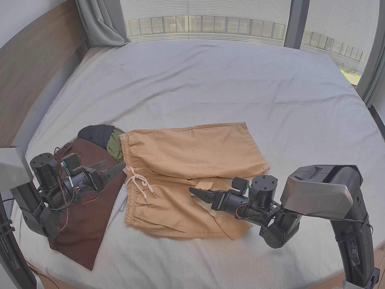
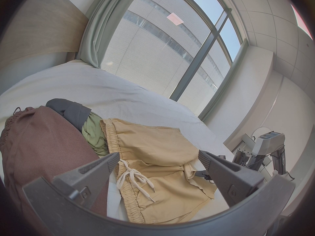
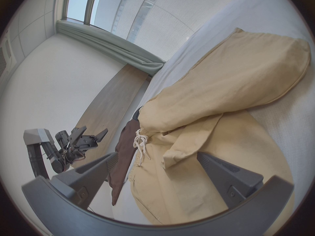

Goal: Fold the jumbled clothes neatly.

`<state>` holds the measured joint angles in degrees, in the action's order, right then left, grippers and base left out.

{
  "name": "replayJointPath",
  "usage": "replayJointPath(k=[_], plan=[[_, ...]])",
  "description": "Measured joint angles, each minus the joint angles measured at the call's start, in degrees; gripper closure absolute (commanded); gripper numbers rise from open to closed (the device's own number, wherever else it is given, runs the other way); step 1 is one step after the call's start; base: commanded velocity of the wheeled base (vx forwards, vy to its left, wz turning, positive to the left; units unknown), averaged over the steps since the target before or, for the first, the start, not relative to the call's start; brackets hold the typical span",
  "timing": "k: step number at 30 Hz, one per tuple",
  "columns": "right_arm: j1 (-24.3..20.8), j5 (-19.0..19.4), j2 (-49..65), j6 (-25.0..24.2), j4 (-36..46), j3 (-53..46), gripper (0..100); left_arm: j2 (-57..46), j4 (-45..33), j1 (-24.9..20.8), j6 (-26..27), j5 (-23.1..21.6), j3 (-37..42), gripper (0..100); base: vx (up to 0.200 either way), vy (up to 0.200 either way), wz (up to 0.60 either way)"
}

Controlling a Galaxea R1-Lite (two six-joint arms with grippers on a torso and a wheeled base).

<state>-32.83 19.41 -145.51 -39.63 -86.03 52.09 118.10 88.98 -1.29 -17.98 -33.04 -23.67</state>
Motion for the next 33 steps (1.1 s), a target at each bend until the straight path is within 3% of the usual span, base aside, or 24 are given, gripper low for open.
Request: replayJointPath(k=[6,7,15,33], plan=[[0.3,-0.3,-1.1,-4.6,1.0,2.3,0,-0.1,0.0,0.0,0.0,0.0,0.0,0,0.0,0.0,0.0],[0.3,-0.3,-1.2,-5.6,1.1,2.6,100,-0.1,0.0,0.0,0.0,0.0,0.0,0,0.0,0.0,0.0],[0.9,-0.3,-1.6,-8.9,0.9,3.1,100,-0.2,0.0,0.0,0.0,-0.4,0.0,0,0.0,0.0,0.0],[3.9,-1.5,-0.1,-6.4,-2.4,-4.3,100,-0.2,0.0,0.0,0.0,-0.7,-0.1,0,0.0,0.0,0.0]])
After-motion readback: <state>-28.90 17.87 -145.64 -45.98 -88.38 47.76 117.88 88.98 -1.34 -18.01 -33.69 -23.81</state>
